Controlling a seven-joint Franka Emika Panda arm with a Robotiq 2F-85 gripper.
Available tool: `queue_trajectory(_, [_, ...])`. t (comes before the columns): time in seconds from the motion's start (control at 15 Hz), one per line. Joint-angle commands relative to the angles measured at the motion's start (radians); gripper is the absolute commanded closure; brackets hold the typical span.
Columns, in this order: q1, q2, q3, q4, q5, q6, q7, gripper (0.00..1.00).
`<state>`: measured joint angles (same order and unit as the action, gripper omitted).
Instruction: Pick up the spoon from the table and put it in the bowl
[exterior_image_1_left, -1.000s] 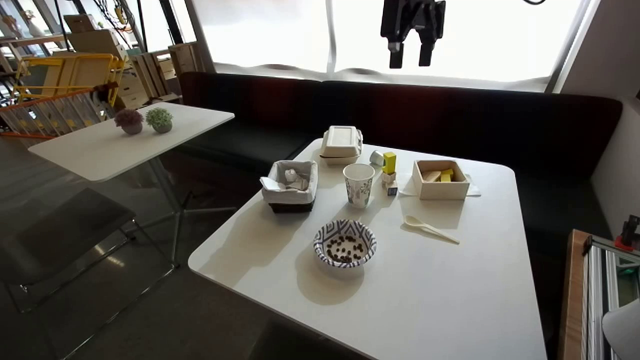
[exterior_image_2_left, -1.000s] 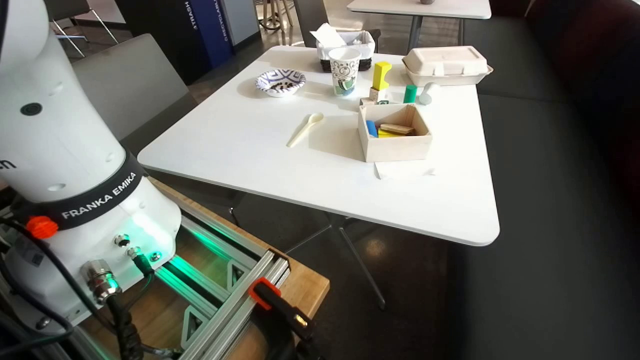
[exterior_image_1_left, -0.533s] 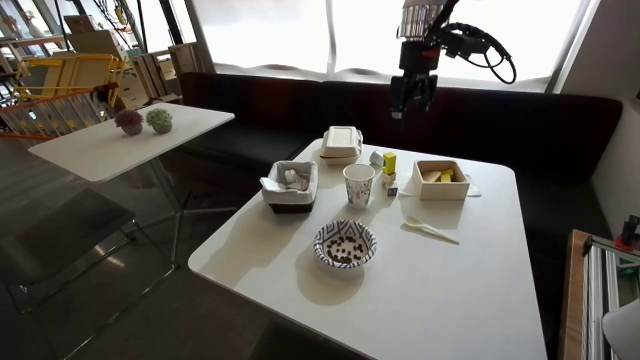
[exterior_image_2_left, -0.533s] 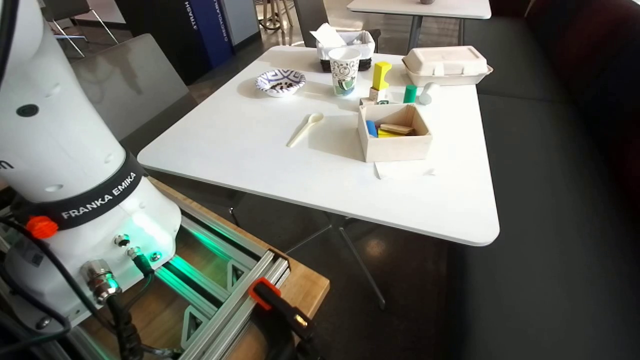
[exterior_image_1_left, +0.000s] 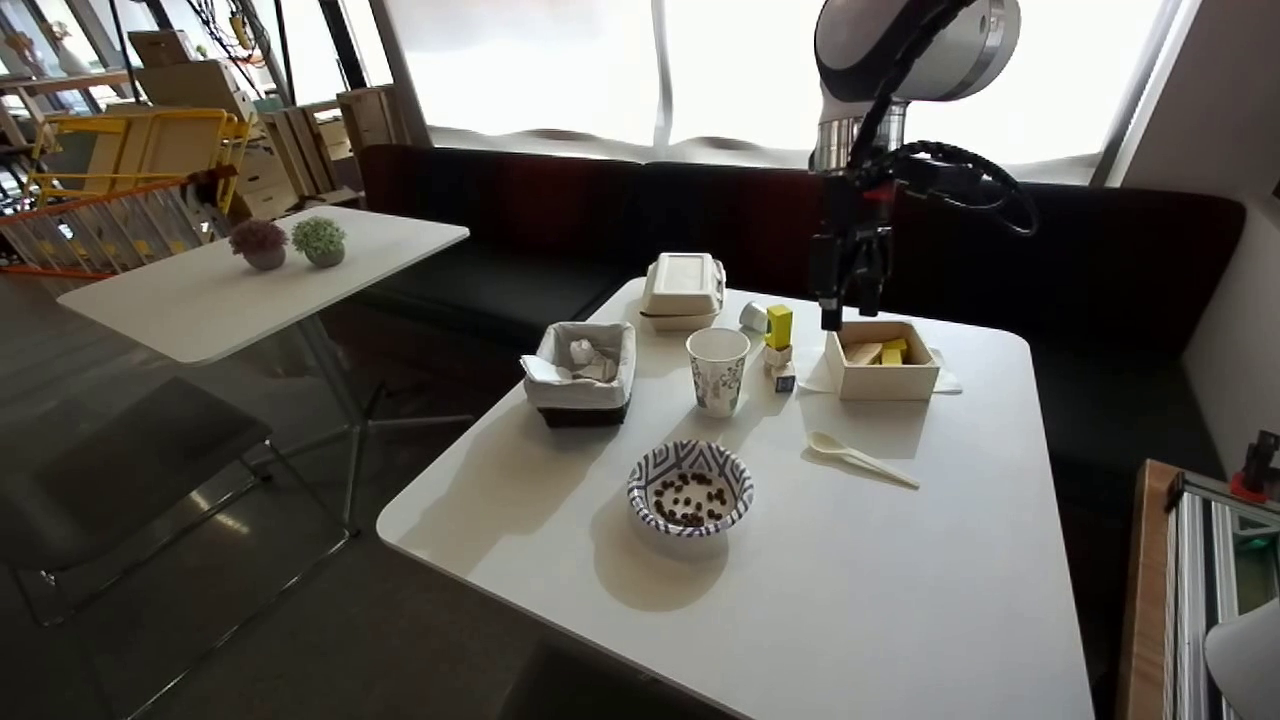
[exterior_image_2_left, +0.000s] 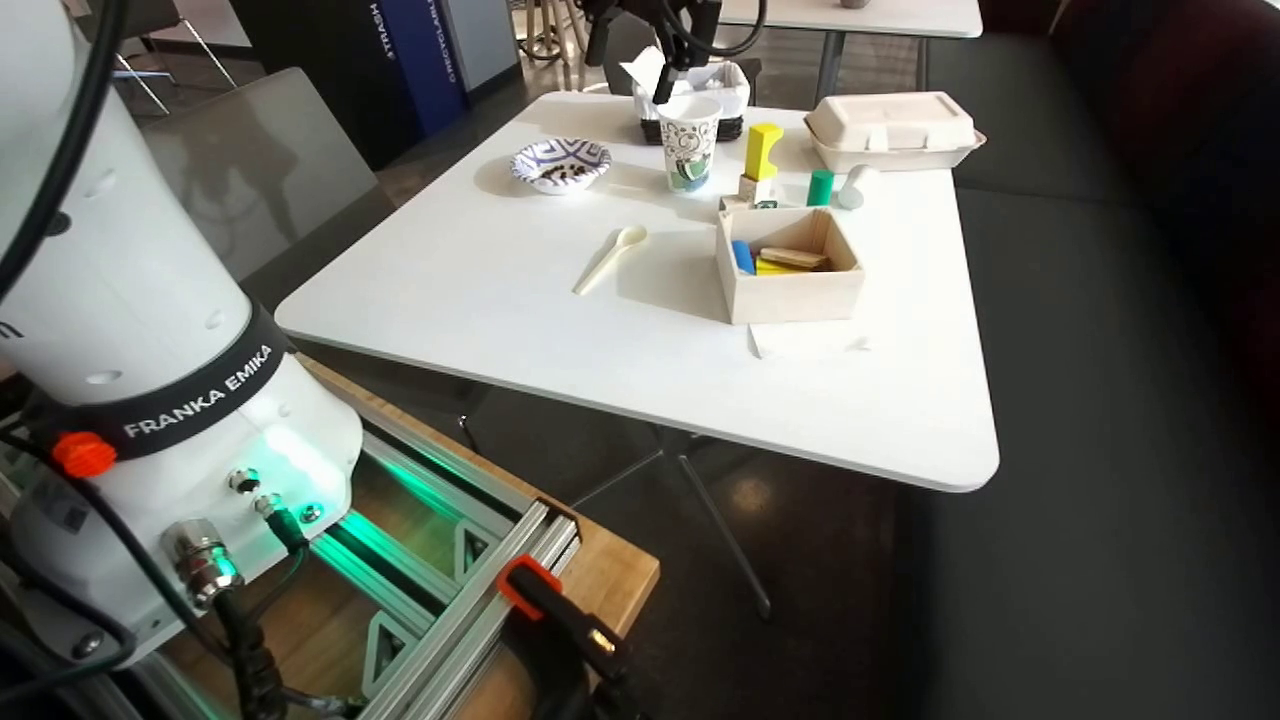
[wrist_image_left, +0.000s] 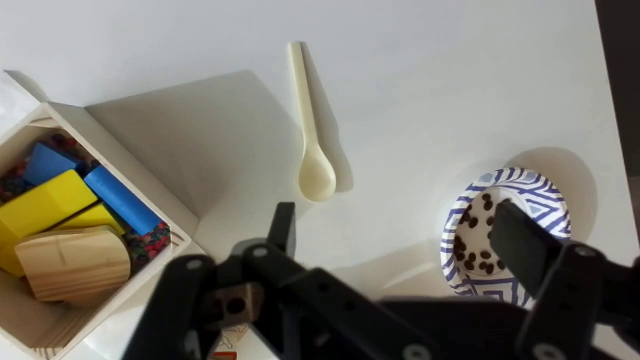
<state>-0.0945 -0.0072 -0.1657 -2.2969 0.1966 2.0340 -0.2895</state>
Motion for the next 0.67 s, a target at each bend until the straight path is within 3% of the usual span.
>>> queue_trajectory(0.0, [-0.013,0.0,0.013,0.003,0.0,-0.002,0.0,0.0])
queue_trajectory(0.6, [-0.003,0.15,0.073,-0.11,-0.026,0.298,0.03,0.0])
